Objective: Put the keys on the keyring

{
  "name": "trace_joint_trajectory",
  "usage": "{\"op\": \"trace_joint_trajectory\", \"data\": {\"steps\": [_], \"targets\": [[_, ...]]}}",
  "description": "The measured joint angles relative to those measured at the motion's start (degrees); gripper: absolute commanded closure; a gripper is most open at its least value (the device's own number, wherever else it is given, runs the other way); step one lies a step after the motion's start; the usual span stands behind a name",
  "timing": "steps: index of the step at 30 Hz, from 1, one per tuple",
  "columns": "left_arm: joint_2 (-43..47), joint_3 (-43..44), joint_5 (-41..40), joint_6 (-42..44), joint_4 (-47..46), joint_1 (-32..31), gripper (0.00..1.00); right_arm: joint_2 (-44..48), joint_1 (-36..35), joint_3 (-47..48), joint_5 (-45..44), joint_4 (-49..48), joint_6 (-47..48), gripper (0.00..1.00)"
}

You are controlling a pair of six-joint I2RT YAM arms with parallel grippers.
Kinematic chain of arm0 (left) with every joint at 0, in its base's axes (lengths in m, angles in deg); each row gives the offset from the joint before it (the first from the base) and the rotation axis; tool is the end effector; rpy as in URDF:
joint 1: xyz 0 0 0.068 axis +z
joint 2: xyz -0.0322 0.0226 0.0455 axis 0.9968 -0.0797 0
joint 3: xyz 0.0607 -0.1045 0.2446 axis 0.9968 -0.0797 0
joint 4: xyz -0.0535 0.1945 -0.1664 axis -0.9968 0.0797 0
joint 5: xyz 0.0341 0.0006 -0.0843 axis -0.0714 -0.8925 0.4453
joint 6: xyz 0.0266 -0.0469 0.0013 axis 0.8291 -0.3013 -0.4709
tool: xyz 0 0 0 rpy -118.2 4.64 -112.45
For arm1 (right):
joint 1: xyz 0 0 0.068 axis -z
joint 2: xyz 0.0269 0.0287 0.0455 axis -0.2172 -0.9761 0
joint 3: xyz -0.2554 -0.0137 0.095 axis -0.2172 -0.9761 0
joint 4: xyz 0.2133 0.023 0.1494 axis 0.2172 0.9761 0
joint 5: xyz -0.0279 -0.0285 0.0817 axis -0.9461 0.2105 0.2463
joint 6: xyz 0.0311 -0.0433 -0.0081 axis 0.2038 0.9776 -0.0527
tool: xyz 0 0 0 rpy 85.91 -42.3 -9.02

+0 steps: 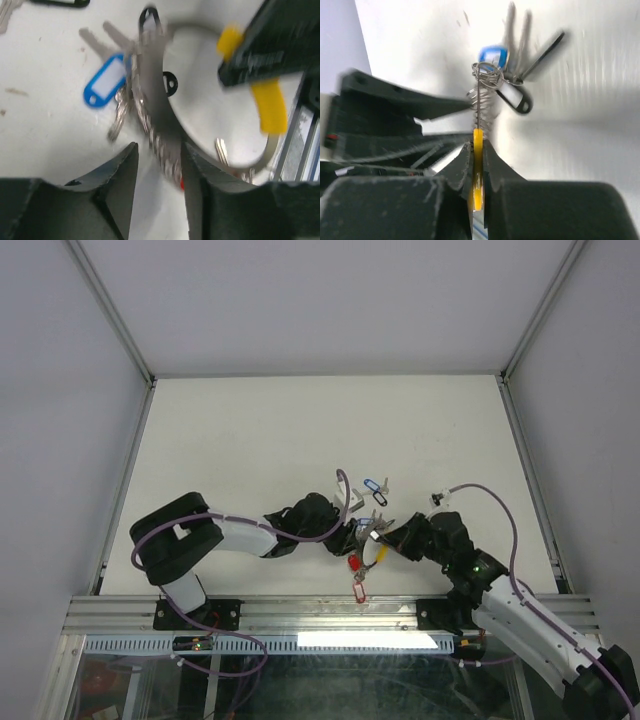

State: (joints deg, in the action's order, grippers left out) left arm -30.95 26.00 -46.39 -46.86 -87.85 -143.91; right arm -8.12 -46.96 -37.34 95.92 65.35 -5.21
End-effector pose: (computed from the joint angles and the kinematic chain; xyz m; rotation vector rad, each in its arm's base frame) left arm 0.1640 -0.2816 0.1321 1.0329 2.0453 -0.8975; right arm 0.1024 0.0768 0.1396 0.4740 2.3572 1.0568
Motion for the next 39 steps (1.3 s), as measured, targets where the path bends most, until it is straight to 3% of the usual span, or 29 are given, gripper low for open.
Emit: {"op": "trace_joint_trajectory", "data": {"steps": [2,7,15,20,23,29,35,39], "targets": [[3.04,-2.27,-0.81,-0.39,1.51,0.0,0.41,-0.11,-0.04,4.28,-3.74,2.38,3.13,1.0],[15.41,-4.04,-8.48,0.72,7.93,0.0,0.33,-6.54,0.07,15.45,-11.41,7.37,5.97,1.0],[30.34,-4.11,-16.57,4.24,7.76,0.02,0.39,-18.38,0.09,29.05,-15.87,10.05,8.63,1.0],[32.15,-7.48,-19.02,5.14,3.93,0.02,0.44,-26.25,0.39,41.35,-15.63,11.5,14.47,1.0],[32.61,-11.15,-20.79,6.32,-0.02,0.02,0.38,-29.62,0.85,47.6,-15.17,12.41,18.86,1.0],[32.48,-19.52,-24.41,11.47,-14.23,0.02,0.38,-34.45,1.73,57.86,-11.39,16.06,29.73,1.0],[30.36,-19.82,-25.33,15.87,-23.82,0.0,0.39,-36.65,1.81,64.59,-4.57,20.0,42.71,1.0],[28.55,-19.19,-25.31,17.7,-27.45,0.02,0.41,-42.42,1.44,74.9,-2.12,28.68,53.09,1.0]]}}
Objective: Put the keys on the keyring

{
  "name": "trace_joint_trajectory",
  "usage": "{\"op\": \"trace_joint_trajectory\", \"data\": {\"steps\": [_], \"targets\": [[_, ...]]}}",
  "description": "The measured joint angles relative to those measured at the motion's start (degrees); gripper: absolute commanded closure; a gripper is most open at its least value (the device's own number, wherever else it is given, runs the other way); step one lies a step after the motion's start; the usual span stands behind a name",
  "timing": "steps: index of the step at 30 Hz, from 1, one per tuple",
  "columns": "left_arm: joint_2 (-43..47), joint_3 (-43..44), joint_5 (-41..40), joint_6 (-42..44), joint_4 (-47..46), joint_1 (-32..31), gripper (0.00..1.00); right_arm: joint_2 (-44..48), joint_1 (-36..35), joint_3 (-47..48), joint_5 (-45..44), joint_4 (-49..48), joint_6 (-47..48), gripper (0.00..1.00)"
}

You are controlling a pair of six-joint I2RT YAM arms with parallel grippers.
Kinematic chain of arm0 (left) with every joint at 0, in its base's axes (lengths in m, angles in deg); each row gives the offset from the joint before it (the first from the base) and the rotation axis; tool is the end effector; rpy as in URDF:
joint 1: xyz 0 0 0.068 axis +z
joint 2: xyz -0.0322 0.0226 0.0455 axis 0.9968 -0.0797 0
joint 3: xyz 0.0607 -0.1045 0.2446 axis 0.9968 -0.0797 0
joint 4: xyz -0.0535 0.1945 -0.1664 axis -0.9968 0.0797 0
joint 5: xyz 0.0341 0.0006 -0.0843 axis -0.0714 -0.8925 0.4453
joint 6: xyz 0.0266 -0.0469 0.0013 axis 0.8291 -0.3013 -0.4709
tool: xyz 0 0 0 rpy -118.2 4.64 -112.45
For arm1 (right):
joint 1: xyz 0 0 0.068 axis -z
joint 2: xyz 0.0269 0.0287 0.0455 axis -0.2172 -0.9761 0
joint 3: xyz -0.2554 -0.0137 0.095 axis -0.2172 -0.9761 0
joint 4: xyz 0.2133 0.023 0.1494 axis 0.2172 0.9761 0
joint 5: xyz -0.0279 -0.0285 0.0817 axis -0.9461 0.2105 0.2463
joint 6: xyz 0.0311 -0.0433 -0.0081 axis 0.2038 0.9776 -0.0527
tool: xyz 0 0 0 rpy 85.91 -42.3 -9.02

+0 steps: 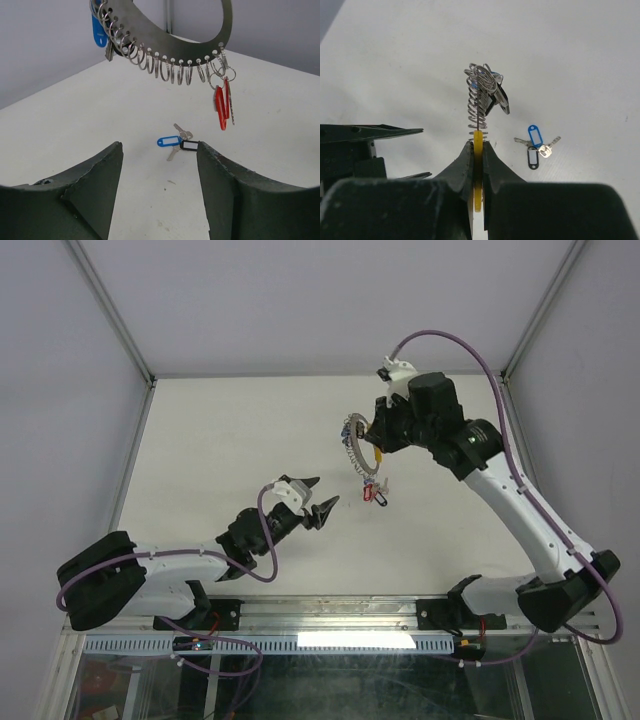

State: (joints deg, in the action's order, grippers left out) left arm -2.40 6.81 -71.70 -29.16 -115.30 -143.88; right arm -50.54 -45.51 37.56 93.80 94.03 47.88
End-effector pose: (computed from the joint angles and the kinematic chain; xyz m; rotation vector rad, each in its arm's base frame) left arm 0.1332 -0.2013 0.2169 0.6589 1.3923 -0.5480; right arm 0.2174 0.1460 0.4072 -0.5250 2.0986 0.5555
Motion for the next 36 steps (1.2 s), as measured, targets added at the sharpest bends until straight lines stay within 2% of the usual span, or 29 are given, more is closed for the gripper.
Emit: {"op": "trace_joint_trajectory", "data": {"steps": [4,12,16,22,36], "targets": [[-0.2,0.07,1.05,0.72,-2.89,0.0,0.45,-6.78,-0.83,6.95,-3.45,6.56,4.59,1.0],[-1.07,3.67,7.87,0.39,-7.17,-0.02,0.44,-11.63,-1.05,7.32,-7.17,13.86,2.03,1.0],[-5.97,8.44,9.27,-0.07,-9.44,-0.17,0.4,-11.65,-1.49,7.67,-7.21,13.86,-1.33,1.0],[-14.93,15.61,8.31,-2.82,-8.22,-2.01,0.42,-11.65,-1.79,7.72,-7.56,13.53,-5.29,1.0],[-20.17,22.08,1.22,-9.44,-0.5,-3.85,0.6,-11.63,-1.79,7.69,-7.48,12.15,-9.16,1.0]]}}
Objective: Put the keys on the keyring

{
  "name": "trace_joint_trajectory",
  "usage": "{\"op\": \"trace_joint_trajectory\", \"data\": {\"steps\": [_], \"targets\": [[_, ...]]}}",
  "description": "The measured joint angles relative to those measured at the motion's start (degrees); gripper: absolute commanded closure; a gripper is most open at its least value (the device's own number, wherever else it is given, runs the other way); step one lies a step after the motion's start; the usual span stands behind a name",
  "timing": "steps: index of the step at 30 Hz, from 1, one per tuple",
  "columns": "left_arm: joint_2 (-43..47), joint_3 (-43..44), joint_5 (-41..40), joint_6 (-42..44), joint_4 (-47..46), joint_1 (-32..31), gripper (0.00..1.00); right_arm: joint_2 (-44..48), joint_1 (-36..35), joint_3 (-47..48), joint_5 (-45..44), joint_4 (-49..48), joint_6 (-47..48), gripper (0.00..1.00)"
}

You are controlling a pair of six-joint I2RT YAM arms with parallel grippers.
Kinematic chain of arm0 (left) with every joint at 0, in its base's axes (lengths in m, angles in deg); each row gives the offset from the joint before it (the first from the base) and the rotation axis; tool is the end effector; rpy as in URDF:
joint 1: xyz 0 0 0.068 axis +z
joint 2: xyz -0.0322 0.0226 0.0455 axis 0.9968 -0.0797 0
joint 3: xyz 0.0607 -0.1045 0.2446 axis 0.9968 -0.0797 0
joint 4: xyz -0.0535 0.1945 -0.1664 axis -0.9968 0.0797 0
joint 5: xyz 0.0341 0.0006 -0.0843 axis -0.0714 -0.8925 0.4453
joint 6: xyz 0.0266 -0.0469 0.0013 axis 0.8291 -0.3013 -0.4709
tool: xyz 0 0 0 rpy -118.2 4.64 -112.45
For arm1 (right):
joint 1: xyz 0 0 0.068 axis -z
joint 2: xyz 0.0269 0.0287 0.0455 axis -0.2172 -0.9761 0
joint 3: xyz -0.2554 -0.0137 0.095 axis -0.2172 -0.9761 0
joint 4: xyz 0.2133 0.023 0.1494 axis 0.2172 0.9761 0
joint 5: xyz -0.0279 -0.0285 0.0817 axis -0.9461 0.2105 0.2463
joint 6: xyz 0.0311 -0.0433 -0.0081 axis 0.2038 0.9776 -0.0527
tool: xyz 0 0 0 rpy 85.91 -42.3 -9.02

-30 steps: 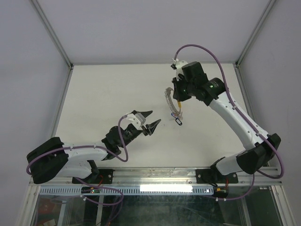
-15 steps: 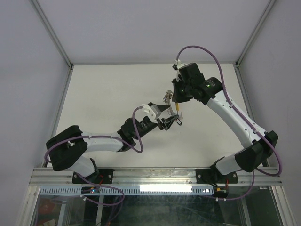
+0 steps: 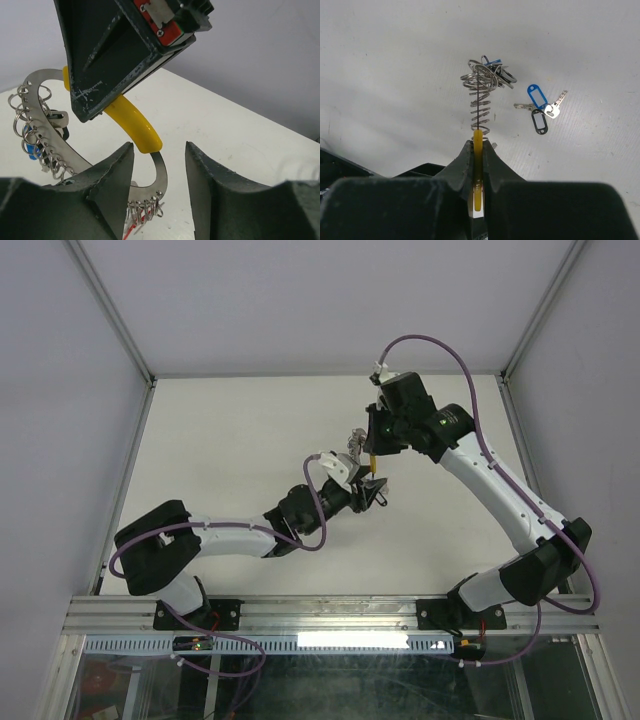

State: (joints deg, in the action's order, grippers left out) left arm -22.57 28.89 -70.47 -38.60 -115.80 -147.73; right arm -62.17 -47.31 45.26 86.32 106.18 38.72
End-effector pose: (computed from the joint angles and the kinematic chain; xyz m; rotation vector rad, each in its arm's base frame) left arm 0.1633 -0.2950 0.2437 0.5921 1.4013 -0.7644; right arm 0.2476 0.1714 0.3789 -0.3524 2.4133 0.4119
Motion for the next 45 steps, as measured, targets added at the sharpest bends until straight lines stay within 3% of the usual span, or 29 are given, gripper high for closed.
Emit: {"op": "trace_joint_trajectory", "data": {"steps": [5,9,12,17,20,26,33,45], "targets": [[-0.39,1.05,-2.01,-1.31,3.13,-0.02,0.77,0.15,0.0,-0.04,0.48,-0.46,-0.31,1.0],[-0.39,1.88,-2.75,-2.56,4.98,-0.04,1.0,1.01,0.02,-1.18,0.63,-1.84,-0.42,0.97],[-0.31,2.34,-2.8,-2.91,5.95,-0.39,1.0,2.51,0.13,-3.04,0.42,-3.21,-0.48,0.87],[1.6,2.36,-2.75,-5.9,8.28,-0.66,1.0,7.65,0.15,-8.41,1.11,-7.72,0.35,0.58],[3.39,2.36,-2.08,-8.92,11.54,0.2,1.0,13.62,0.11,-13.09,1.33,-12.74,1.51,0.5],[7.91,2.32,5.6,-17.51,16.0,6.36,1.0,30.38,0.04,-28.35,-1.14,-29.22,5.75,0.48],[11.87,1.18,16.46,-28.17,11.78,15.26,1.0,45.86,0.04,-50.29,-0.63,-51.93,14.14,0.47],[12.87,-2.29,32.39,-40.0,-2.6,18.91,1.0,46.97,0.07,-57.16,16.87,-66.55,22.01,0.48]]}}
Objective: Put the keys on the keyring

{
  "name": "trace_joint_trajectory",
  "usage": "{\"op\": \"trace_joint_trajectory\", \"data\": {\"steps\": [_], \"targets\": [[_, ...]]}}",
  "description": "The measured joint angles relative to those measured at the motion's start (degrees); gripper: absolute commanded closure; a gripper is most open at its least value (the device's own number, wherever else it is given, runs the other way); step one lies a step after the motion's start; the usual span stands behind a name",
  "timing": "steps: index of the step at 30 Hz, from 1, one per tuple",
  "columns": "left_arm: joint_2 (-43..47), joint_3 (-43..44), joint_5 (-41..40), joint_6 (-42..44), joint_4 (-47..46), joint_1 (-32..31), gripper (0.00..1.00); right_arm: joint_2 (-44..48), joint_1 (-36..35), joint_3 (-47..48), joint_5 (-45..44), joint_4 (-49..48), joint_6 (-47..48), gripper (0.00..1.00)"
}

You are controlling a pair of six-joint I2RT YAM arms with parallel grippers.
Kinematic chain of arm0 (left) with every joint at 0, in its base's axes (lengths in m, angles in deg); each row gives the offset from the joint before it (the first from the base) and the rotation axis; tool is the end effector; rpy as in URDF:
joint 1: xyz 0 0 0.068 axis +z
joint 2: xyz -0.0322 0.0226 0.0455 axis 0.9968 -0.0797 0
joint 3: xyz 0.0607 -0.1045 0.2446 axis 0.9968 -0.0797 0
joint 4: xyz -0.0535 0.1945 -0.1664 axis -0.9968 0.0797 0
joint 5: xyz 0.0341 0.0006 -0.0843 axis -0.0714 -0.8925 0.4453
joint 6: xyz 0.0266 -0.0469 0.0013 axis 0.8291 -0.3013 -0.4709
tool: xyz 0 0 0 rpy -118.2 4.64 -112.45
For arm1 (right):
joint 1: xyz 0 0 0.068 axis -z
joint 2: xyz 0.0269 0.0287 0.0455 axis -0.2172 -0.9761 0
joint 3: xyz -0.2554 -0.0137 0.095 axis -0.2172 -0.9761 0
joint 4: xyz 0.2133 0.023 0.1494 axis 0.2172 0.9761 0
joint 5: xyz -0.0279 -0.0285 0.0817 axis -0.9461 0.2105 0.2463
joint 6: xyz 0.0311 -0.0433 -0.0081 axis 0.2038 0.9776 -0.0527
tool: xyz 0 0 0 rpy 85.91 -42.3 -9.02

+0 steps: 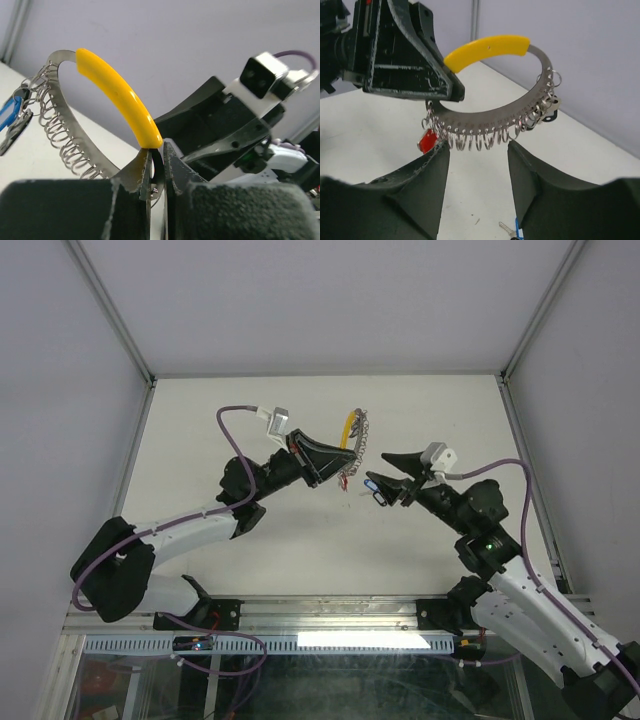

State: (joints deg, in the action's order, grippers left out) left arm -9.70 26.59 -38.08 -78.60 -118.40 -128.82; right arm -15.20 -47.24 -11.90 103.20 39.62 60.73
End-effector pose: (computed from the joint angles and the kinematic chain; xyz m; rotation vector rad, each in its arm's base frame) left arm 0.2057 -0.2114 0.3019 0.3470 1.3759 -1.4964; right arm 0.1284 0.1009 0.3271 -0.7016 1.2699 0.6403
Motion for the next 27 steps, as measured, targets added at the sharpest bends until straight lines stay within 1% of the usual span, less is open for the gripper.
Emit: {"op": "trace_joint_trajectory", "data": {"steps": [4,10,13,16,22,27], "targets": [[0.81,0.0,2.29,-1.51,-2.67,0.0,1.0,-0.24,-0.02,-2.84,3.82,-4.33,5.68,0.5],[1.25,0.0,4.07,-2.4,-2.16,0.0,1.0,-1.66,-0.07,-3.04,10.6,-5.97,19.34,0.5],[2.25,0.02,4.98,-2.12,0.44,0.0,1.0,-1.92,-0.17,-1.62,12.2,-3.13,22.67,0.5],[3.87,0.04,5.88,-0.66,4.98,0.0,1.0,-1.81,-0.35,0.31,13.09,-0.59,24.57,0.5],[6.25,0.83,7.17,1.75,14.82,0.0,1.0,-1.64,-0.7,1.81,13.77,2.49,26.05,0.5],[6.43,2.1,8.13,2.27,21.22,0.0,1.0,-4.61,-1.68,4.24,14.03,5.16,26.4,0.5]]}}
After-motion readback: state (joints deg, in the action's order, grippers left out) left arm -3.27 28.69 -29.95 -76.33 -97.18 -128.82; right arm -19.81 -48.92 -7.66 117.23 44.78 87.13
